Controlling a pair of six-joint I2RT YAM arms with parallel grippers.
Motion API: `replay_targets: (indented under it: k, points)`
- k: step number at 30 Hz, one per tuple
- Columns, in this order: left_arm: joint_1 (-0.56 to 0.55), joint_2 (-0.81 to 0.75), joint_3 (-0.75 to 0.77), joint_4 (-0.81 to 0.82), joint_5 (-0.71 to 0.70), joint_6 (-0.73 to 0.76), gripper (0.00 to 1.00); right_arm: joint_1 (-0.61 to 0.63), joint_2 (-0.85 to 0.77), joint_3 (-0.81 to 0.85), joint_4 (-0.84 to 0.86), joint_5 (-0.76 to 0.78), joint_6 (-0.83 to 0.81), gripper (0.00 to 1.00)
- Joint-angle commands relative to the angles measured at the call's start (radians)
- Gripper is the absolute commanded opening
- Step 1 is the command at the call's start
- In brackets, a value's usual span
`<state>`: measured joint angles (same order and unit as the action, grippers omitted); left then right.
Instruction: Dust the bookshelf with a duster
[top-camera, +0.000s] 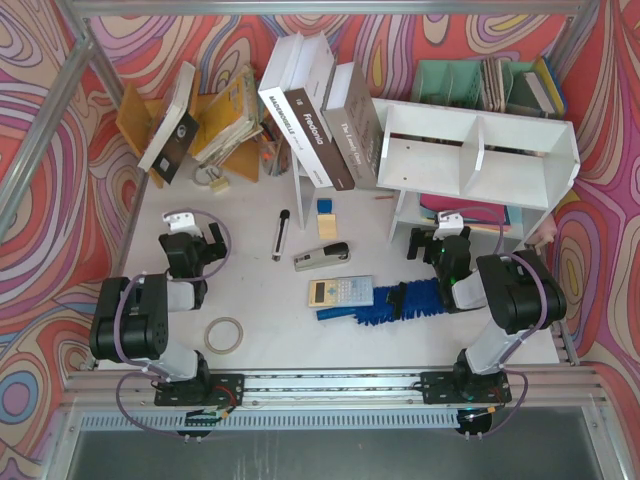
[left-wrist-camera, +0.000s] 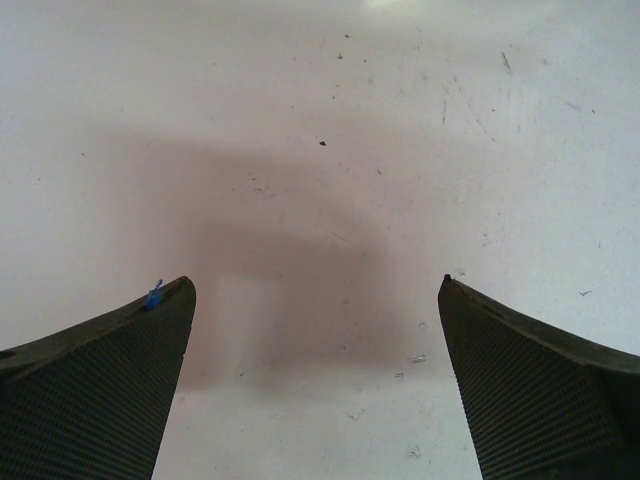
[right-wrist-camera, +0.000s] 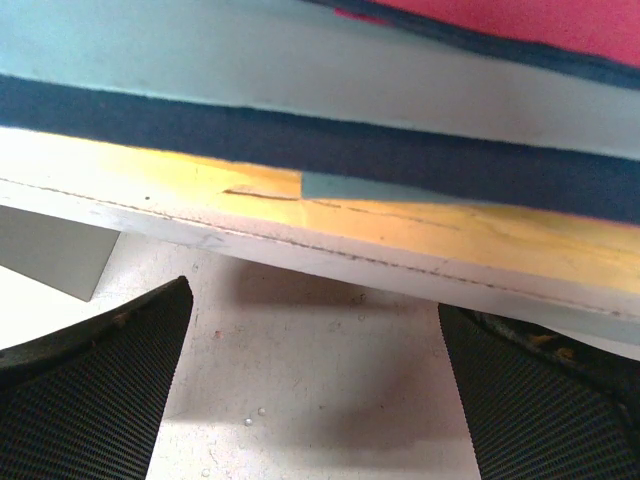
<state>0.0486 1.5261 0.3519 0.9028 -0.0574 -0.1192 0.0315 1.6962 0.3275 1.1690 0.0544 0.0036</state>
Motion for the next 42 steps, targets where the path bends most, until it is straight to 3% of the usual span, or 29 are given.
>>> replay_targets:
  k: [1,17,23,31,36,42]
  points:
    - [-0.001,0.000,0.024,-0.024,0.049,0.034,0.98,-0.002,-0.014,0.015,0.054,0.008,-0.011,0.99]
    - [-0.002,0.000,0.018,-0.011,0.046,0.033,0.98,-0.003,-0.015,0.015,0.054,0.008,-0.010,0.99]
    - [-0.001,-0.022,-0.061,0.121,0.043,0.034,0.98,-0.002,-0.015,0.014,0.057,0.009,-0.011,0.99]
    - [-0.002,-0.094,-0.125,0.175,0.001,0.019,0.98,-0.001,-0.056,-0.053,0.148,-0.011,-0.027,0.99]
    - [-0.052,-0.206,-0.154,0.131,-0.097,0.038,0.98,0.003,-0.170,-0.013,-0.040,0.007,-0.012,0.99]
    - [-0.129,-0.351,-0.163,0.005,-0.255,0.044,0.99,0.033,-0.274,-0.052,-0.094,0.034,-0.001,0.99]
